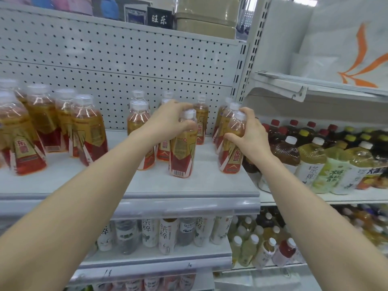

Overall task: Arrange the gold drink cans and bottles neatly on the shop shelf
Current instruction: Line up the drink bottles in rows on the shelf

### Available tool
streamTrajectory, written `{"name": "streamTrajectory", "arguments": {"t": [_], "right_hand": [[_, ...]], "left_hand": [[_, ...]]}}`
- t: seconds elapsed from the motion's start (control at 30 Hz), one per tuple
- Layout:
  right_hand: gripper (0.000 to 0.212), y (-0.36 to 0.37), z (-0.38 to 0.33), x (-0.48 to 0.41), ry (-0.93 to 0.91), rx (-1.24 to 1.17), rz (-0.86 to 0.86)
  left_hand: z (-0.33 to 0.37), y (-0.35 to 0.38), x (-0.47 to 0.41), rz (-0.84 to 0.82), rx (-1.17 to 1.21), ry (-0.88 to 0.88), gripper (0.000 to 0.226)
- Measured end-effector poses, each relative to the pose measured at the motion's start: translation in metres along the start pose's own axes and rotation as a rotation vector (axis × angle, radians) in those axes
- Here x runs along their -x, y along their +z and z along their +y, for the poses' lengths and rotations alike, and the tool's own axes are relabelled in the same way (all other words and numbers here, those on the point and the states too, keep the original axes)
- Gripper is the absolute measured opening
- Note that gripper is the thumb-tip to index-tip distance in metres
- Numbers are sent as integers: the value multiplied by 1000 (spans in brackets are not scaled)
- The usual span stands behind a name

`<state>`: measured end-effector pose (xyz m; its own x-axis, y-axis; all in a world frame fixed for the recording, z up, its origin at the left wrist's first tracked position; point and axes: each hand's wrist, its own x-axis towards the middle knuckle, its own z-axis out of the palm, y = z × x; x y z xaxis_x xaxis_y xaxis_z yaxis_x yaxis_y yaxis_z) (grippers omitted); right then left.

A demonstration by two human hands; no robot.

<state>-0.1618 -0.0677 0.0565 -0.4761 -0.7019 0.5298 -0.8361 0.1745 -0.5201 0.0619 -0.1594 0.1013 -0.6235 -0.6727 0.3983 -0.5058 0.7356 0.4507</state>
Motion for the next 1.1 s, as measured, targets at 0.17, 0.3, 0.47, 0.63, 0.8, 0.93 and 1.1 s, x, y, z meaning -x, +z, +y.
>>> {"name": "streamTrajectory", "arguments": {"t": [0.17,0.3,0.47,0.63,0.8,0.93,1.1], "right_hand": [[78,1,0,-3,11,29,-39],[64,6,-15,4,-147,273,164],[49,28,-61,28,-340,43,164],[79,61,-88,46,15,-438,-268],[81,77,-83,40,30,-365,-218],[78,84,-72,21,103,-244,-59],[89,92,-57,-6,215,-190,6]], "left_hand": [[-2,-1,-1,4,-4,6,59],[-9,-1,0,71,-42,58,51],[-44,-14,2,423,-155,131,46],[-77,-12,16,386,-41,-81,82],[-97,3,27,321,86,-160,96],[-100,2,26,342,116,-157,95],[-103,-1,25,340,163,-149,88]]}}
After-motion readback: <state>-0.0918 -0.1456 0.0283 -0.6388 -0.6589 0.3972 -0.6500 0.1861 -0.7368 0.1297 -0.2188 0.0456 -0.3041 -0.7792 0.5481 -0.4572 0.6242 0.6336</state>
